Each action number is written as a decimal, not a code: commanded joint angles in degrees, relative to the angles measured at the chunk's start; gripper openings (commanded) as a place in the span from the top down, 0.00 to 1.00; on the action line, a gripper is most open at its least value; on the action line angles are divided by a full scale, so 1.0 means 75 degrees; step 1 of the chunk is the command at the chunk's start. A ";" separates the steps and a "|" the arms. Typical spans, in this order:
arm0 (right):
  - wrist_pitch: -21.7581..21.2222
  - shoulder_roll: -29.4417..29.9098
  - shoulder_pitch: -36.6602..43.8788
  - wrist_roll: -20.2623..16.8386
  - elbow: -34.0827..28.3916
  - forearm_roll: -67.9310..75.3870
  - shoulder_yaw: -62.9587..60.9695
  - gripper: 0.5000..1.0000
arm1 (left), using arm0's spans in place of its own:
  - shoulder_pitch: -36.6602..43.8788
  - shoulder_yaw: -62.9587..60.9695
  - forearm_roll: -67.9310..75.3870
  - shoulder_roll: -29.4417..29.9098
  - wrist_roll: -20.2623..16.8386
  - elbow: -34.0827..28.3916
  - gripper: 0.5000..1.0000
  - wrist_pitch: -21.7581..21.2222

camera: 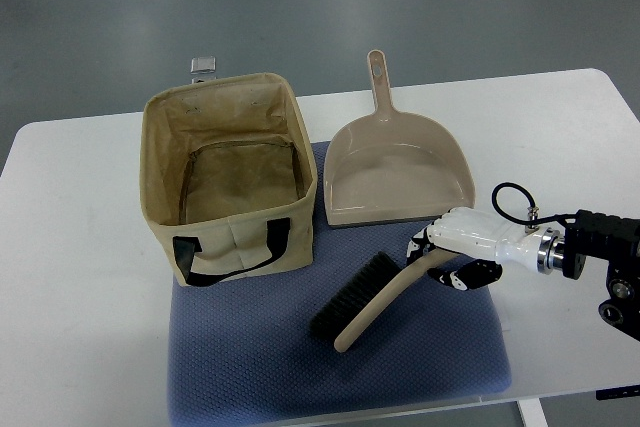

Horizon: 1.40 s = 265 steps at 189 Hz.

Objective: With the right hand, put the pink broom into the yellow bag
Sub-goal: 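Lift the brush with the right hand and swing it over the bag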

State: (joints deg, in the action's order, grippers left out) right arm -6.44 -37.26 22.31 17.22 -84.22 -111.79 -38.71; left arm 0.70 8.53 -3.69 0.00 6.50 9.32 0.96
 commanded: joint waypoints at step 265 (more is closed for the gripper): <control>-0.0337 0.2308 0.5697 -0.0234 0.1994 0.0175 0.0169 1.00 | 0.0000 0.0000 0.0000 0.0000 0.0000 0.0000 0.00 0.0000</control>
State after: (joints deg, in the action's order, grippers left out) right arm -9.29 -23.12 65.49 15.76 -69.60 -110.34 -37.49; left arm 0.71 8.52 -3.69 0.00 6.51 9.32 0.97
